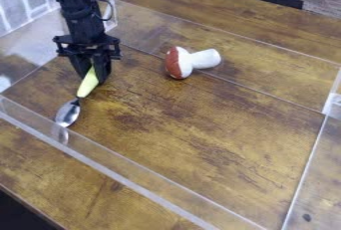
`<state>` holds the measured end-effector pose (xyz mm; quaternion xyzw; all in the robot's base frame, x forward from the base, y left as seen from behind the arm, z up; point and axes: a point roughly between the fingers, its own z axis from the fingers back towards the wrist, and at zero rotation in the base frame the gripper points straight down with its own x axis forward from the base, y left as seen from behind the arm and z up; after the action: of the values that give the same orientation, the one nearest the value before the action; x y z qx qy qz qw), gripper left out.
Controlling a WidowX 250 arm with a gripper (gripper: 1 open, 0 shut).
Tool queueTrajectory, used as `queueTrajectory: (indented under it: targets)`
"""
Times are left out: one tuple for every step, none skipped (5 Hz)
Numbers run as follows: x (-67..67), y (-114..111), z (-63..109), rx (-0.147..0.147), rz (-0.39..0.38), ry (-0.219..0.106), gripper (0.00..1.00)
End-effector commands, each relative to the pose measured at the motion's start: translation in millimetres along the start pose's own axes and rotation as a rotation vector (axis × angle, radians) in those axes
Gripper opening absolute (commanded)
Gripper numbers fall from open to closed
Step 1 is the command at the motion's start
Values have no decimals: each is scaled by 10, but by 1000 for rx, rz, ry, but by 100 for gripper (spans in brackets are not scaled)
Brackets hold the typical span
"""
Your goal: Move the green spoon to the left
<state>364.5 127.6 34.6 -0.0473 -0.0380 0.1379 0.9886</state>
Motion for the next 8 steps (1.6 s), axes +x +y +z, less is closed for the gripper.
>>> queueTrajectory:
  targets:
    - [107, 91, 258, 12, 5, -75, 0]
    - [117, 128, 275, 13, 5, -76, 0]
    - [121, 154, 282, 14, 5, -75, 0]
    - [131, 184, 284, 14, 5, -74, 0]
    - [138, 216, 282, 16, 5, -72, 0]
    - [156, 192, 320, 22, 2, -68, 100]
    - [199, 143, 475, 30, -11, -84, 100]
    - [255, 46, 698, 43, -26, -111, 100]
